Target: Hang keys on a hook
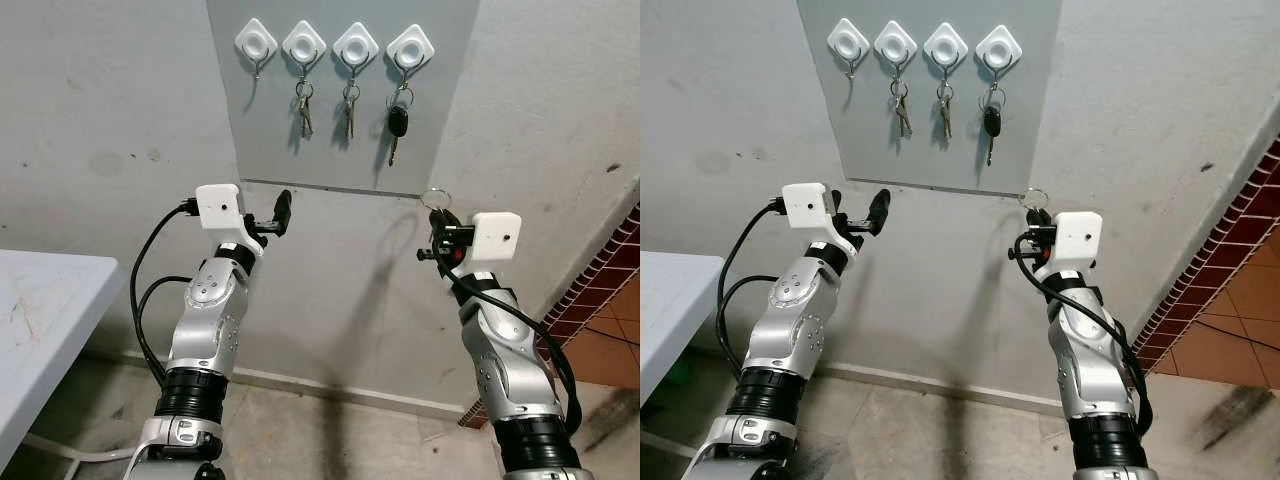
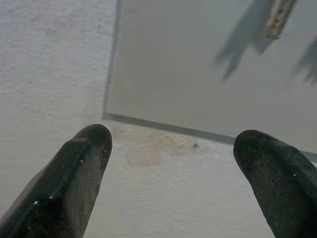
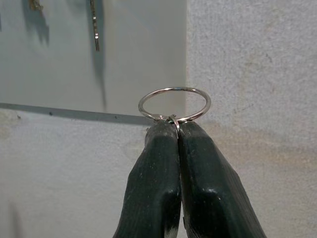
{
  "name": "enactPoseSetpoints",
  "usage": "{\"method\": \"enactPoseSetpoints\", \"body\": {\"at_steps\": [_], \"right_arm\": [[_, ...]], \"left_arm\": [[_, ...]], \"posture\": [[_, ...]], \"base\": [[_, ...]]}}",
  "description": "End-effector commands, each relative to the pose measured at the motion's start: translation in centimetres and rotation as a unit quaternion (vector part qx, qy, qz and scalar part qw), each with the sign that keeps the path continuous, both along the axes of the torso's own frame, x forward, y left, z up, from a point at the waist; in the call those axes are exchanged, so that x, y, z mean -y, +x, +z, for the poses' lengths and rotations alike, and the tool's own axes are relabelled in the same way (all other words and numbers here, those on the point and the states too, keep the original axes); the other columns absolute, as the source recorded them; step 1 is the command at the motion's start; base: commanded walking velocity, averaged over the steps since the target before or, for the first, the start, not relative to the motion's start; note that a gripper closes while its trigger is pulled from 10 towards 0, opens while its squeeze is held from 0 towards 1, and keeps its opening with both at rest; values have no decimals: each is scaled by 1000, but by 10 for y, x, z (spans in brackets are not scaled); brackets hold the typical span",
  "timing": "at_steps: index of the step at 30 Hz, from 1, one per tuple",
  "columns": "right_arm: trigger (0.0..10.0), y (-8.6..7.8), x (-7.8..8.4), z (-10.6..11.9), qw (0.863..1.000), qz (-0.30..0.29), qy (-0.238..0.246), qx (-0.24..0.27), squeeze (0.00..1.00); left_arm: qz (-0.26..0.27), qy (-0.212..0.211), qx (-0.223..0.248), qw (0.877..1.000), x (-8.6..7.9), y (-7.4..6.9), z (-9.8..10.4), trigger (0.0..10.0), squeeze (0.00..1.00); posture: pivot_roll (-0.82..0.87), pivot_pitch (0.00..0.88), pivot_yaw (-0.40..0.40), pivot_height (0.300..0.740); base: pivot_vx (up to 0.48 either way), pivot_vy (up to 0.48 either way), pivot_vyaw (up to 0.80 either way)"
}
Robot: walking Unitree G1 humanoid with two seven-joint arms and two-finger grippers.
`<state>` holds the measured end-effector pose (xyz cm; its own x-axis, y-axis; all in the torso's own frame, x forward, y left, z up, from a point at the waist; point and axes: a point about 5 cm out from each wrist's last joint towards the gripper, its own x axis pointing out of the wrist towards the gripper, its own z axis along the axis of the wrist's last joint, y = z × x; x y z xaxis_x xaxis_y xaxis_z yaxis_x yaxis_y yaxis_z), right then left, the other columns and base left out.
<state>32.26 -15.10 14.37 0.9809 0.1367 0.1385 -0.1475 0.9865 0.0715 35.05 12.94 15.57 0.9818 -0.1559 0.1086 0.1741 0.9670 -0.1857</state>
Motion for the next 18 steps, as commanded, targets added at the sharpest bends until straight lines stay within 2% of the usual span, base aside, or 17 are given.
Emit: {"method": "enactPoseSetpoints", "body": {"at_steps": [1, 18], "right_arm": [[10000, 3, 0, 0, 1000, 3, -1, -2, 0], [10000, 4, 1, -2, 1000, -2, 2, 1, 0]], "left_arm": [[7, 6, 7, 1000, -2, 4, 5, 10000, 0], [3, 12, 14, 1000, -2, 5, 5, 10000, 0]], "posture": [[-50, 0, -14, 740], [-50, 0, 10, 740]], "base": [[0, 0, 0], [0, 0, 0]]}}
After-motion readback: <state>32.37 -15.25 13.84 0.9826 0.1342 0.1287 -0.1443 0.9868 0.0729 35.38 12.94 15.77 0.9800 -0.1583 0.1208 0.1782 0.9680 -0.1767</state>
